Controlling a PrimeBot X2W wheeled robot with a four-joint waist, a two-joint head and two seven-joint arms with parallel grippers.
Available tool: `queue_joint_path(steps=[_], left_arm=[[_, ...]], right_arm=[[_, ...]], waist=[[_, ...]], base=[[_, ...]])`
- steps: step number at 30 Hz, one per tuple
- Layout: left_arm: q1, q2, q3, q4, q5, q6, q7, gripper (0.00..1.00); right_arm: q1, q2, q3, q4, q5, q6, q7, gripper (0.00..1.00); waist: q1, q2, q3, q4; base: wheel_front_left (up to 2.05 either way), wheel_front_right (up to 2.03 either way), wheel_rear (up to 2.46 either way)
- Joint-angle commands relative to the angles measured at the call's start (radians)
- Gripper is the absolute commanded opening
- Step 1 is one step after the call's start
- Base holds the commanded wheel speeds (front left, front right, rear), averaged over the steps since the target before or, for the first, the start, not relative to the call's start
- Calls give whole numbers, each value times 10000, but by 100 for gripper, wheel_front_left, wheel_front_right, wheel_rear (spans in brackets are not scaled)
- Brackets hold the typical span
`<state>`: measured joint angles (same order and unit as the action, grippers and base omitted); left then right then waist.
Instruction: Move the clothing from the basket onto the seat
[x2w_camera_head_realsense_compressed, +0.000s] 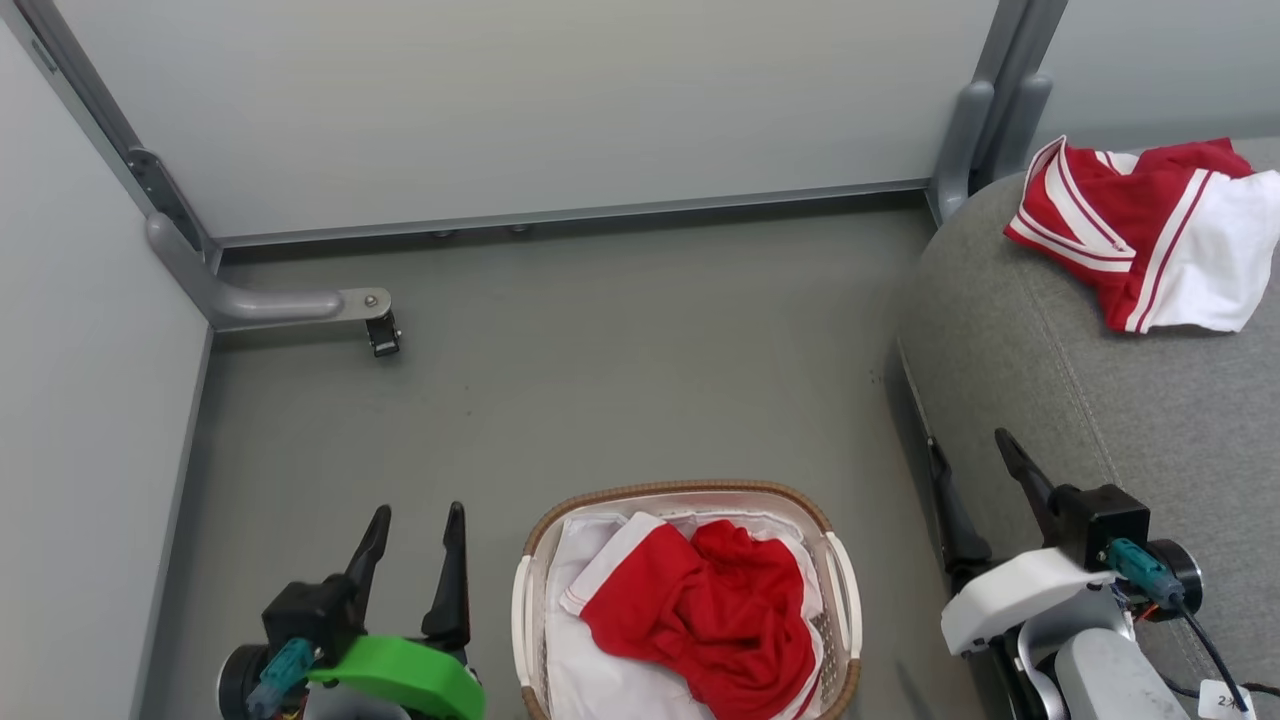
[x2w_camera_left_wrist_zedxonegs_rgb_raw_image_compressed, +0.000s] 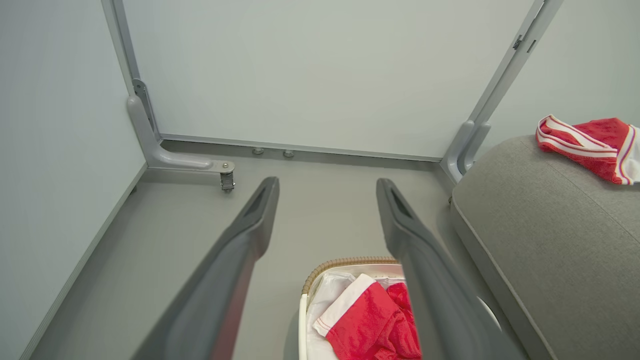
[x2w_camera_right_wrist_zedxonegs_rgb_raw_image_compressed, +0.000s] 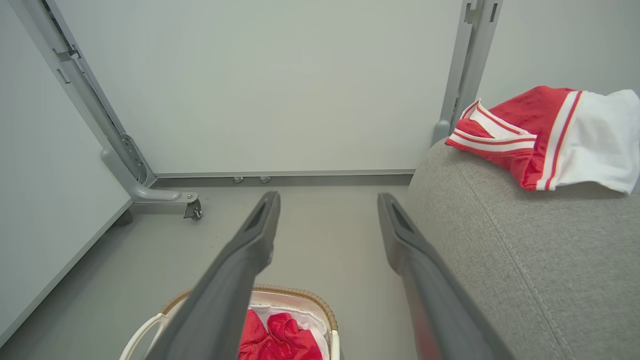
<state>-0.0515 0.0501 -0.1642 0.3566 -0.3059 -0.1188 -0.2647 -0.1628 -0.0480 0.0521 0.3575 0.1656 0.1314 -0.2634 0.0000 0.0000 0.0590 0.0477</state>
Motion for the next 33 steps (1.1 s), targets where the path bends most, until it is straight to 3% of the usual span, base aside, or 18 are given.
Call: queue_joint_path(steps=[1,7,13,24,33], left_arm=[[-363,8,-174,48,118,-37,7,100],[-1704,11,-1140,446,523,-98,7,100],[-3548,17,-2967,1795,932,-129,6,100],[-6258,29,-6285,4751,-98,-134,193,100],[-7580,34,-7606,6322,-635,-127,420,100]], right_arm=[[-208,-47,-88,-96,-104,-14,-20,100],[-802,-45,-543,-493,-397,-14,-20,100],[-1571,-45,-945,-968,-692,-14,-20,100],[-3028,-39,-975,-2206,-958,-14,-20,100],[-3731,-33,-883,-3060,-434,-14,-20,100]], waist=[[0,0,377,13],[0,0,1574,-89],[0,0,3017,-311],[0,0,5723,-1213],[0,0,7476,-1868]], base=[[0,0,0],[0,0,0],[0,0,0],[0,0,0],[0,0,0]])
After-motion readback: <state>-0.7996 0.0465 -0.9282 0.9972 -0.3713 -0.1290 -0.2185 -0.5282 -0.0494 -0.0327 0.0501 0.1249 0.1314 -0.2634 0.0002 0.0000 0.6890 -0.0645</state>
